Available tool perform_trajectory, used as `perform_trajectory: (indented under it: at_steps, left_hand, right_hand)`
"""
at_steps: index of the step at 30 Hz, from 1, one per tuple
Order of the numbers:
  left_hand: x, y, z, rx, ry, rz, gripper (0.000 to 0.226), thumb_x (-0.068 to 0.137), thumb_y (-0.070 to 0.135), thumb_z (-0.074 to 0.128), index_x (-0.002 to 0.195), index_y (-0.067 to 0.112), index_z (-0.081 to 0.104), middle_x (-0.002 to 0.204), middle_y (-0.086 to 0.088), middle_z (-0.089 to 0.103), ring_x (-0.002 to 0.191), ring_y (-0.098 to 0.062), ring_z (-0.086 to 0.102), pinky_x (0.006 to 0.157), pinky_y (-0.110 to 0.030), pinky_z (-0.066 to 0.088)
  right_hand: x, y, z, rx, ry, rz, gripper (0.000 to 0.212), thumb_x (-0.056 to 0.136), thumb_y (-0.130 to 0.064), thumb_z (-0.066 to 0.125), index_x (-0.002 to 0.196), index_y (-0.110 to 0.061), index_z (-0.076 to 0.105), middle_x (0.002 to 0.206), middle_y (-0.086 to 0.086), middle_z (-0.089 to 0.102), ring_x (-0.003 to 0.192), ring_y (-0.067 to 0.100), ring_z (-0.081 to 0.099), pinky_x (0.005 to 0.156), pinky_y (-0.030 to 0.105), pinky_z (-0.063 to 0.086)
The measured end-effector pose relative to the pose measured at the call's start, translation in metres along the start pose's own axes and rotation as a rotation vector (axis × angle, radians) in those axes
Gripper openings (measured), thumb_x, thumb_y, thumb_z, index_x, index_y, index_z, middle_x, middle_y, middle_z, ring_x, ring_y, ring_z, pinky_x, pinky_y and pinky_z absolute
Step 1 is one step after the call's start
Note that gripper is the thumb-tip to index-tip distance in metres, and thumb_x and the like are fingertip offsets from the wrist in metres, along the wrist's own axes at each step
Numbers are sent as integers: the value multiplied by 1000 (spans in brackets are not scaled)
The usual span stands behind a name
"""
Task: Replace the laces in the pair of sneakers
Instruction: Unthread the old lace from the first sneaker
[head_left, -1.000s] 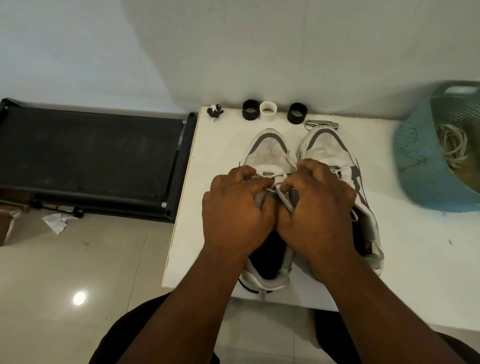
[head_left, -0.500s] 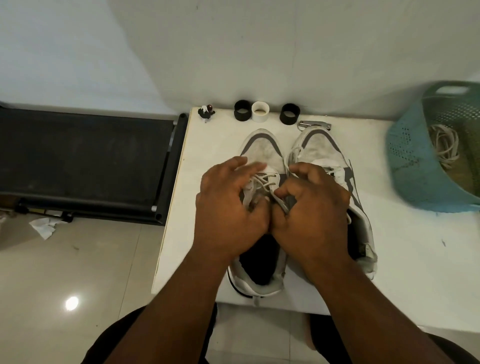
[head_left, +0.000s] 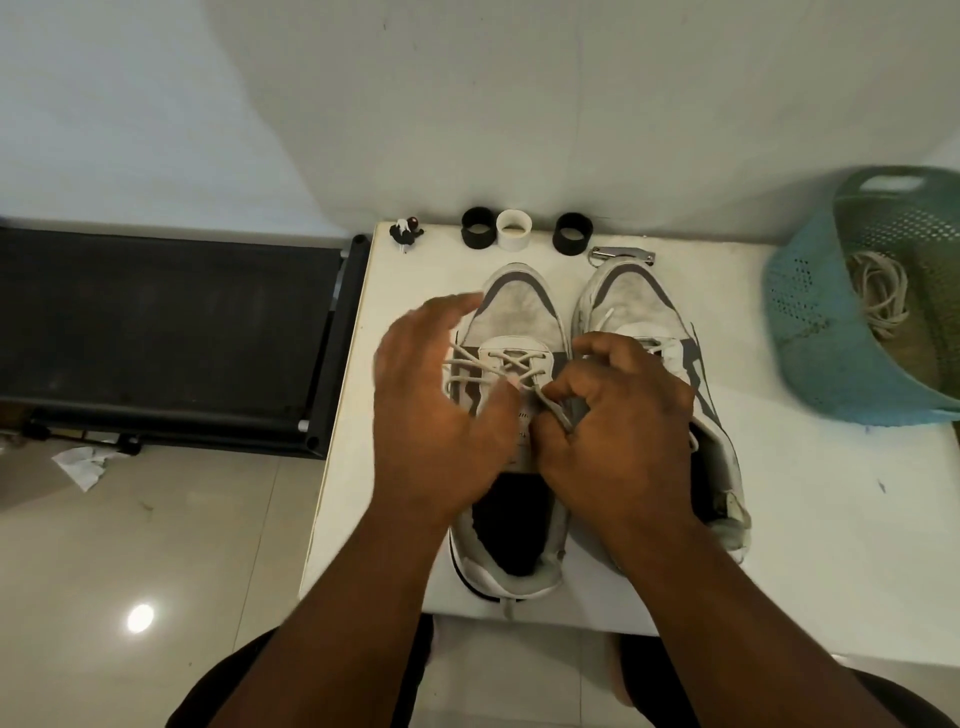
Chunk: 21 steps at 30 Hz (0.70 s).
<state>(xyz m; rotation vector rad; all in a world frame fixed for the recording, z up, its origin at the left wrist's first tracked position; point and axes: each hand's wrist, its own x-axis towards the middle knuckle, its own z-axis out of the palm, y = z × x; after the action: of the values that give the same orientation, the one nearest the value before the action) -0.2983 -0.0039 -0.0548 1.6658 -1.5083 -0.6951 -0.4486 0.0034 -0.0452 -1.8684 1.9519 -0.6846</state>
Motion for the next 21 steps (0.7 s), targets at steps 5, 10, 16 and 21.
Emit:
perform_trajectory:
  at_steps: [5, 10, 16, 21]
  left_hand:
    - [-7, -5, 10, 118, 87, -24, 22, 85, 34, 68, 102, 30, 81, 119, 9, 73, 112, -12, 65, 99, -41, 53]
    - [3, -5, 3, -237, 228, -280, 21, 89, 20, 76, 85, 40, 71, 101, 13, 73, 98, -6, 69, 91, -38, 59]
    - [3, -8, -2, -71, -81, -25, 23, 75, 34, 80, 96, 41, 75, 128, 20, 63, 123, 2, 57, 102, -15, 45]
    - [7, -4, 0, -220, 102, -200, 4, 89, 29, 79, 85, 31, 78, 96, 16, 74, 92, 3, 68, 84, -20, 55]
  right_hand:
    - [0, 1, 0, 18, -4, 2, 17, 69, -33, 70, 84, -27, 74, 122, -3, 65, 114, 18, 61, 102, 52, 43]
    - [-1, 0, -1, 19, -24, 3, 23, 69, -35, 69, 89, -29, 77, 124, -5, 64, 117, 17, 58, 106, 42, 32]
    - [0, 0, -1, 8, -30, 11, 22, 71, -39, 68, 89, -29, 76, 126, -6, 64, 120, 16, 57, 104, 38, 28]
    - [0, 1, -2, 18, -37, 8, 23, 69, -38, 67, 89, -30, 75, 127, -6, 63, 120, 15, 55, 103, 37, 27]
